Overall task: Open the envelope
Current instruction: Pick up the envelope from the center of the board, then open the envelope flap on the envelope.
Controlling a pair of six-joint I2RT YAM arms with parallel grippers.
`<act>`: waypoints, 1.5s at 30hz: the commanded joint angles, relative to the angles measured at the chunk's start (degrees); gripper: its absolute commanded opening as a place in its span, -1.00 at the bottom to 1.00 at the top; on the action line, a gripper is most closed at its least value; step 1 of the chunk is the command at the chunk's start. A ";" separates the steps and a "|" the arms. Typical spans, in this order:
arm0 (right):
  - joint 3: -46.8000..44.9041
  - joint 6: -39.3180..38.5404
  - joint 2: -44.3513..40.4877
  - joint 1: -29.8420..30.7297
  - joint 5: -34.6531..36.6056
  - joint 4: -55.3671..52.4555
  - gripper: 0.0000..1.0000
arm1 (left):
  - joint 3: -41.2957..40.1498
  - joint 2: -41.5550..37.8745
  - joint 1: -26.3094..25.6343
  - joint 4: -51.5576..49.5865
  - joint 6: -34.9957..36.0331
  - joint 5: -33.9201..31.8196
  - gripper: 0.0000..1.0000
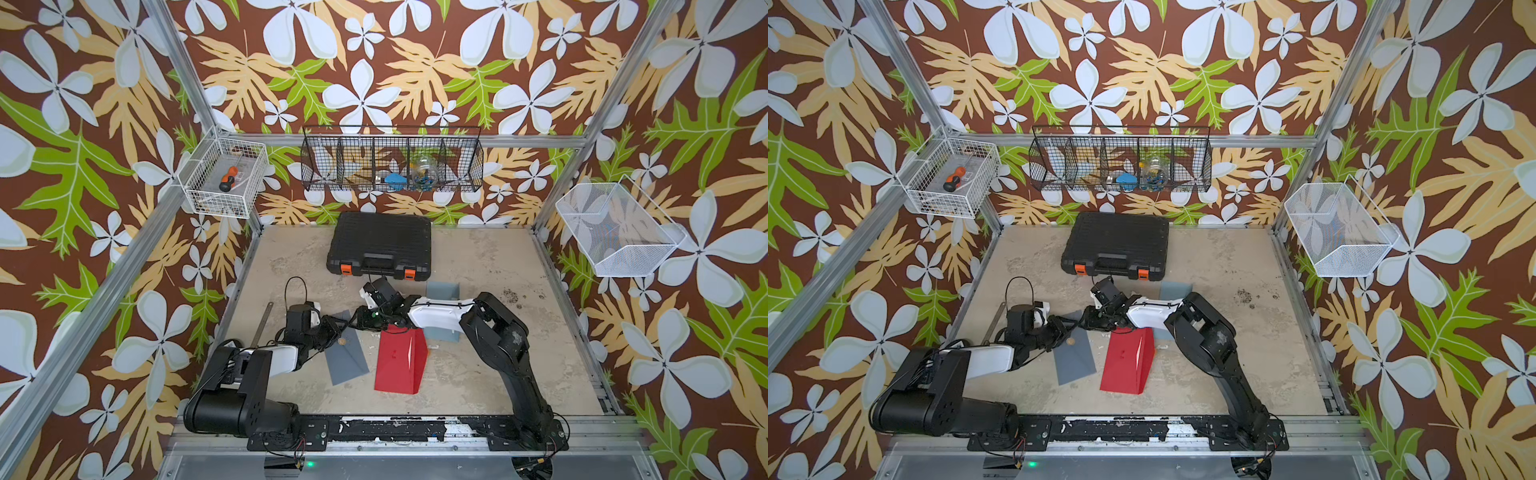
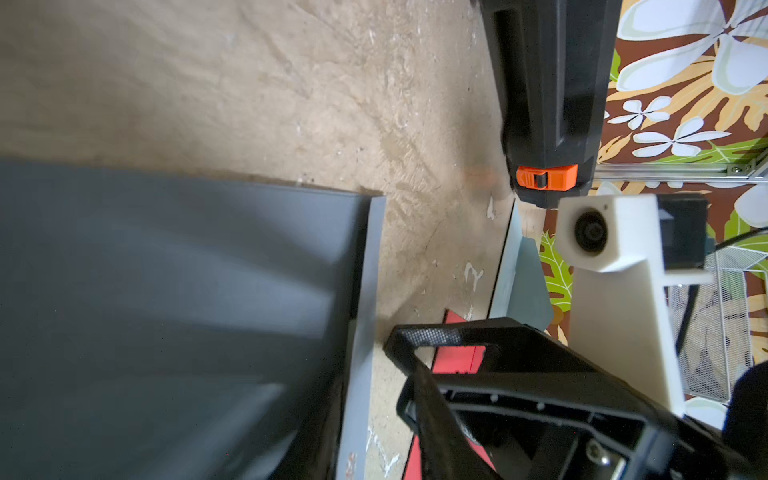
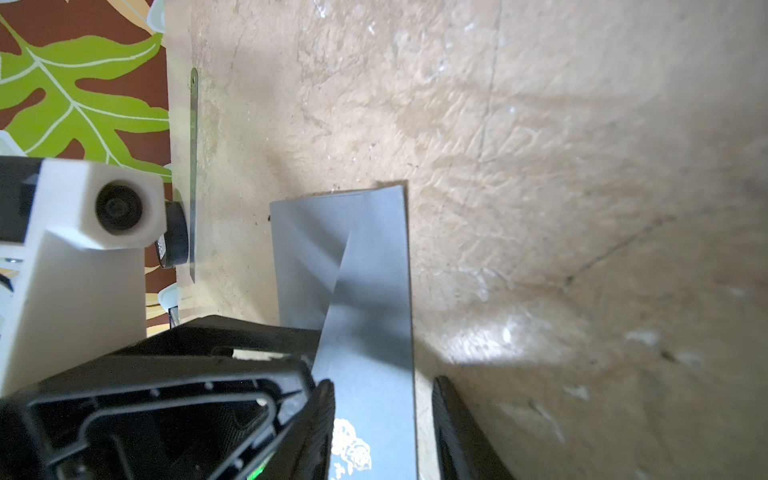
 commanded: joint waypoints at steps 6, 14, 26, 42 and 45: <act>-0.24 0.09 1.57 0.26 0.59 -6.42 -0.20 | 1.17 4.07 -0.64 -4.13 3.03 2.69 -0.65; -0.21 -1.53 0.27 0.25 2.02 -7.07 -0.18 | 2.02 4.96 -1.36 -4.22 3.13 1.73 -1.00; -17.25 -16.26 -22.38 1.66 14.68 2.17 0.11 | 4.64 -4.77 -1.35 -9.39 -0.43 0.95 -1.00; -19.38 -38.66 -29.75 17.87 44.92 5.39 0.40 | 9.10 -21.83 -2.79 -15.00 -15.42 0.12 -1.00; -14.44 -40.34 -25.94 19.08 50.87 -0.85 0.42 | 10.25 -23.20 -2.90 -15.75 -16.40 -0.29 -1.00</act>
